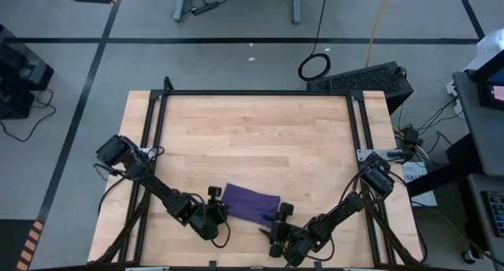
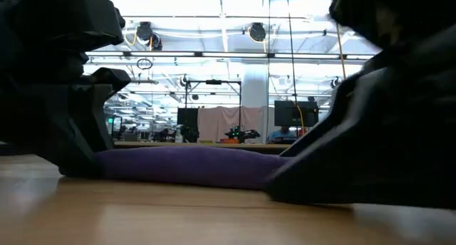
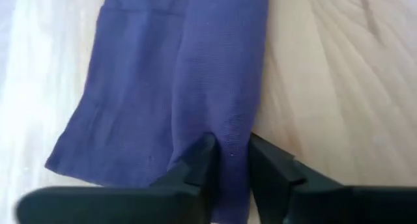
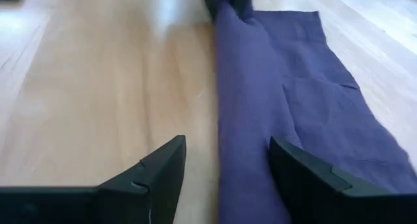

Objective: Roll towel
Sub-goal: Roll the purple towel

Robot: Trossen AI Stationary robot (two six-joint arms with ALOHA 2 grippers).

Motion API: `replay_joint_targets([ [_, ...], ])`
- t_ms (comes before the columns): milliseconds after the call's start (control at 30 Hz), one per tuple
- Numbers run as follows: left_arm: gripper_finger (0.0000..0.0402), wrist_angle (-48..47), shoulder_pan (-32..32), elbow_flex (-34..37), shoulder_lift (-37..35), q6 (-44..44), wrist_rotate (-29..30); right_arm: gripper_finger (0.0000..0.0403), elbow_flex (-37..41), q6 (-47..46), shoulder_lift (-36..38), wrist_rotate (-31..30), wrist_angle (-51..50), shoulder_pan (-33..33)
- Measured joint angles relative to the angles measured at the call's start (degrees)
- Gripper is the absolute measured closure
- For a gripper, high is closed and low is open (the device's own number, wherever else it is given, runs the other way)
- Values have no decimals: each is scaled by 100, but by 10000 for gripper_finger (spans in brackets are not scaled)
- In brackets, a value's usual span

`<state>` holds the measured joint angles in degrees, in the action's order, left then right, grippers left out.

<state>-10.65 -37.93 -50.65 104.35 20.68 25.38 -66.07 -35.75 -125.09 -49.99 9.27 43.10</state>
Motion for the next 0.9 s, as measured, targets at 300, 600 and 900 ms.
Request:
replay_joint_targets([
  [300,390,-3,147,15,-383,413,-1083,190,1,1276,593,4,-77,360],
  [600,381,60,585,18,-541,414,-2266,190,-2,1178,296,-396,-64,590],
  [900,380,159,1300,52,-544,127,-3824,190,-4,1009,154,-543,-82,351],
])
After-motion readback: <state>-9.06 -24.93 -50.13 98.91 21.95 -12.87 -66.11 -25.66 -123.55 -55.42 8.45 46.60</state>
